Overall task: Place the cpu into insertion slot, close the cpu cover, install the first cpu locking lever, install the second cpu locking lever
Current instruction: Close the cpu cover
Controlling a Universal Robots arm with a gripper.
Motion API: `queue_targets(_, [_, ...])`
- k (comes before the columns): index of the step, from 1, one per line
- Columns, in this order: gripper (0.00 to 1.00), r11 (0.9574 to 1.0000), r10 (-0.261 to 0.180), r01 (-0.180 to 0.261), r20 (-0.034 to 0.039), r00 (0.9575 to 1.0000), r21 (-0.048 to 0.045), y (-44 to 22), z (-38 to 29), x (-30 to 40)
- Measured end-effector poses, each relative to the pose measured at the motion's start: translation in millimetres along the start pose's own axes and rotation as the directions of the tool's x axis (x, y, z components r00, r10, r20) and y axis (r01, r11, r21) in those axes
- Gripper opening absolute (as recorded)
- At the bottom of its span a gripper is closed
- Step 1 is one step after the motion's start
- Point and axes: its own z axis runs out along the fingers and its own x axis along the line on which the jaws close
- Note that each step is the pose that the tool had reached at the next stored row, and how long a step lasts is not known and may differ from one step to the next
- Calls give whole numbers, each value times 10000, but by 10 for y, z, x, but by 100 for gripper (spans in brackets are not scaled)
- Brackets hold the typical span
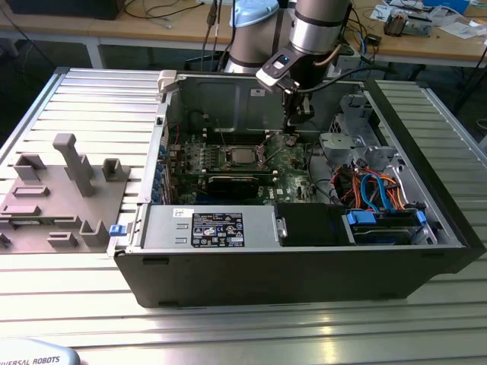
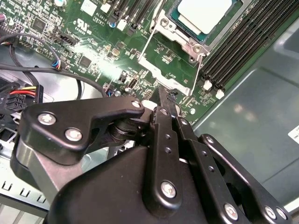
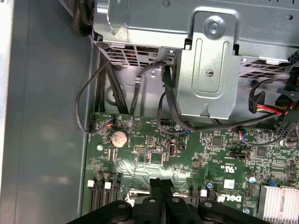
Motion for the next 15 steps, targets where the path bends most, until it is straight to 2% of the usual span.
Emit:
queue_targets(3, [11, 10000, 0, 0, -1, 10000, 0, 75, 50, -1])
queue_targets(15, [11, 10000, 0, 0, 0, 10000, 0, 83, 137, -1])
